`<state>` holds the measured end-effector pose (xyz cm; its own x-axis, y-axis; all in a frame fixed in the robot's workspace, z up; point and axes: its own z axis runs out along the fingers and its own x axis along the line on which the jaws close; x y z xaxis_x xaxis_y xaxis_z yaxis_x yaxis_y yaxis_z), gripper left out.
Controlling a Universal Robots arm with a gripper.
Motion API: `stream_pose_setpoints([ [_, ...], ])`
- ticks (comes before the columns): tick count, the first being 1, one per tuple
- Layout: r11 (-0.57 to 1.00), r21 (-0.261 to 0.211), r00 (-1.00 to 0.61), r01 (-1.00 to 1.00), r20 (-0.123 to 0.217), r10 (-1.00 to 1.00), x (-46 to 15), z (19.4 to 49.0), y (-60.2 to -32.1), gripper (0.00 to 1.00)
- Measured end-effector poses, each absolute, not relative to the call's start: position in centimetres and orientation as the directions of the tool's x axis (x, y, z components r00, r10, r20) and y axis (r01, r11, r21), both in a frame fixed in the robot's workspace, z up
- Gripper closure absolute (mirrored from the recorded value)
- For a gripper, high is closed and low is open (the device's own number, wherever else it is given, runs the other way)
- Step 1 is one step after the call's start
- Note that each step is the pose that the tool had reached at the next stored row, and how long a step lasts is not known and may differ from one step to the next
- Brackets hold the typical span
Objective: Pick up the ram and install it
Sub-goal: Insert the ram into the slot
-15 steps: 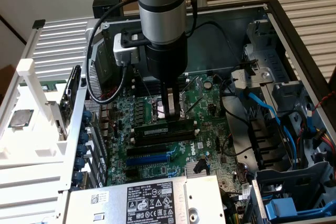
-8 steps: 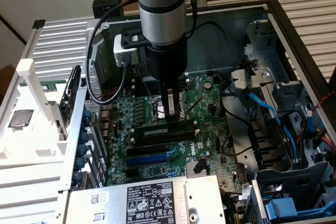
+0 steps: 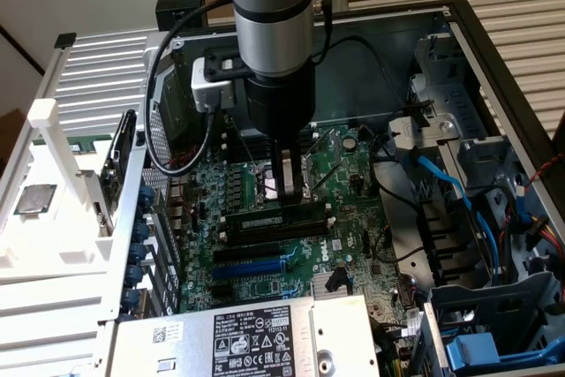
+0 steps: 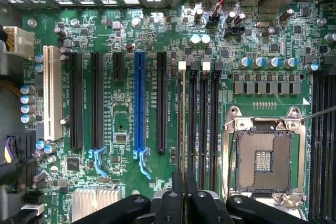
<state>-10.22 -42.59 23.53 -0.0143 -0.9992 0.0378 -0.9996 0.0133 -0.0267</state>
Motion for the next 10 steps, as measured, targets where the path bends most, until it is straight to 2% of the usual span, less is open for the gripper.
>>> stream_pose_setpoints([
  [10, 0.012, -0.023, -0.013, -1.000, 0.038, -0.999, -10.21, 23.28, -42.59, 0.88],
])
